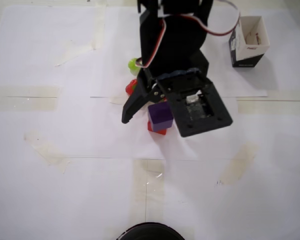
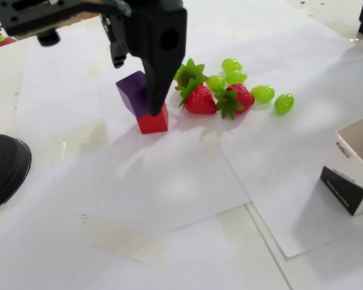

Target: Put the purple cube on top of the red cube

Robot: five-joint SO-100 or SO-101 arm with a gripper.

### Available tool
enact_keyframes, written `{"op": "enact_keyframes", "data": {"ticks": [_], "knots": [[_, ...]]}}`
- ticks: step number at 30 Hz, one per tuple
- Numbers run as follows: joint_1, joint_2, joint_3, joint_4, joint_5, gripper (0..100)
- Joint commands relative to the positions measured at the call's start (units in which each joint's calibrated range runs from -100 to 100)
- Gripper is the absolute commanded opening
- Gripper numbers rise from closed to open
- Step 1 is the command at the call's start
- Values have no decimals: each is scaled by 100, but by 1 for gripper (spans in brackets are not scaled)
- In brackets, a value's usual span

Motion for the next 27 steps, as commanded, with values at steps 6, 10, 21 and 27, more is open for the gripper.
{"op": "enact_keyframes", "data": {"ticks": [6,10,21,27], "knots": [[-133,-462,-341,119,-59,44],[-207,-728,-341,209,-88,44],[-302,-2783,541,-150,-127,34],[-310,-5174,2295,-420,-205,18]]}}
